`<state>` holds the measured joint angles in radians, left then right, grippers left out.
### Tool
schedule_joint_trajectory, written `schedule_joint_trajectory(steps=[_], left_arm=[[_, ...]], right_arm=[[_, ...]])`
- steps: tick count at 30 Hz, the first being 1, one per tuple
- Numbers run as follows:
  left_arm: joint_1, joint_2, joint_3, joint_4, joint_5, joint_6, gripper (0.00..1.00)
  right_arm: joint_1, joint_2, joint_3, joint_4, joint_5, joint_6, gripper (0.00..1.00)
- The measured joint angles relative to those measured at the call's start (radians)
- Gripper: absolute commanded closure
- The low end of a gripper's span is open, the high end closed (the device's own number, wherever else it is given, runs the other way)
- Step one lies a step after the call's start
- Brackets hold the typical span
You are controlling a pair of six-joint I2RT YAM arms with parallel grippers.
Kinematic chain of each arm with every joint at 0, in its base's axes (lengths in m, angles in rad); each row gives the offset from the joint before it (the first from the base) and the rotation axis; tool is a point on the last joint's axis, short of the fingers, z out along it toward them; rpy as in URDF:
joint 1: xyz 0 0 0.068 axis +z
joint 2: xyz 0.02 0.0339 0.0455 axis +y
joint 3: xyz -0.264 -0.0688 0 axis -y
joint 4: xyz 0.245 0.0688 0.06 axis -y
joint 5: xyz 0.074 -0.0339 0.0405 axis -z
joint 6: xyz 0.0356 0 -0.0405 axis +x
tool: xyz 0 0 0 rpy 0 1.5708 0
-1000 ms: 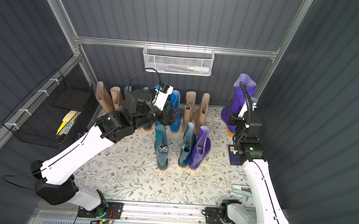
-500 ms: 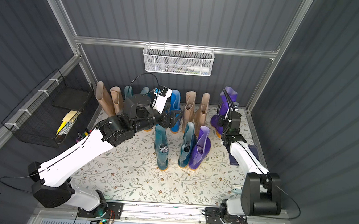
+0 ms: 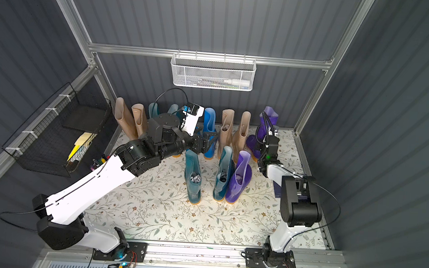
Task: Match and arrange rain boots in pairs
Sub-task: Place the rain boot at the center of the board.
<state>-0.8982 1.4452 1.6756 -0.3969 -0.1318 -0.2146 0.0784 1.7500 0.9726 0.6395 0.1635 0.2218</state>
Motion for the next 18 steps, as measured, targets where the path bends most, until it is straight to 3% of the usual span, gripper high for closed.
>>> schedule_joint_trajectory(steps=[10,18], left_arm=[[0.0,-0.043,-0.031,0.002,-0.015,0.0,0.24],[0.0,-0.058,-0.052,0.002,-0.024,-0.003,0.23]], right_arm=[[0.061,0.057,0.007,0.088,0.051,0.01,0.98],[0.081,0.053,-0.014,0.109,0.097,0.035,0.73]])
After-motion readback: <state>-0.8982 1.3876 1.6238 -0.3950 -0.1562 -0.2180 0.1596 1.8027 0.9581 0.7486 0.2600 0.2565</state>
